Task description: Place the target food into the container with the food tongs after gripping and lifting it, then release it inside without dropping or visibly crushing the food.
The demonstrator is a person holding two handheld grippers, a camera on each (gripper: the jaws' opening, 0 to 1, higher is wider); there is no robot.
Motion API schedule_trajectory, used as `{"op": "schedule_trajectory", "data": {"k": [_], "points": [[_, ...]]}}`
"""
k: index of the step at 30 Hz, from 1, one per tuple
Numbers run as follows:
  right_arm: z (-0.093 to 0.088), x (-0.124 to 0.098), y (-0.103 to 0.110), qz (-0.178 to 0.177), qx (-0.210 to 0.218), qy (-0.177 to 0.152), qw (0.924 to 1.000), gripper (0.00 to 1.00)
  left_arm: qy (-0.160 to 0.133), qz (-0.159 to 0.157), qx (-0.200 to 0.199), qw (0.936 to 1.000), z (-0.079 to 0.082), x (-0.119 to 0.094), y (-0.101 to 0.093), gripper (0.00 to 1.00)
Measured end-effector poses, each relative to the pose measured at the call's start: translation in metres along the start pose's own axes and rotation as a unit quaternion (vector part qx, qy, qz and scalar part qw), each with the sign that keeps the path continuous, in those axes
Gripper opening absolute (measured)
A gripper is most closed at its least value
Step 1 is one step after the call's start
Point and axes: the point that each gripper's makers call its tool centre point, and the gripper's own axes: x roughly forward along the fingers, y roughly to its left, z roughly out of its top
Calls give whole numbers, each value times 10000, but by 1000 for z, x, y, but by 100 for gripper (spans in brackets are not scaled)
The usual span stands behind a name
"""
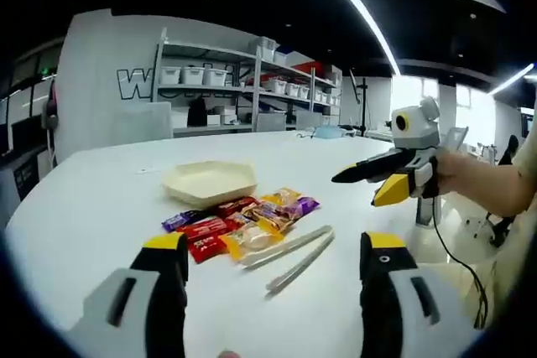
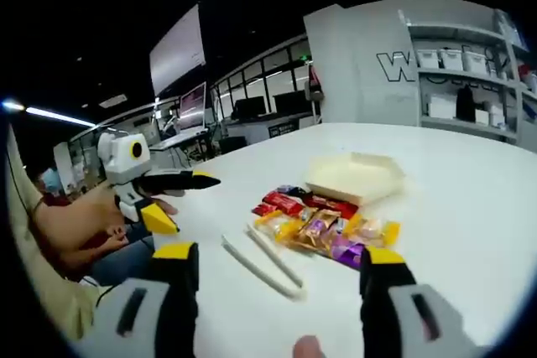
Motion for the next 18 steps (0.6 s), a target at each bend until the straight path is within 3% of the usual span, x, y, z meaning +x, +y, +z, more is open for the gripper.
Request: {"op": "schedule_trajectory", "data": {"k": [18], "points": [[-3,4,1,49,10,4,10000,76,48,-9,1,10000,-6,1,1,81]]}}
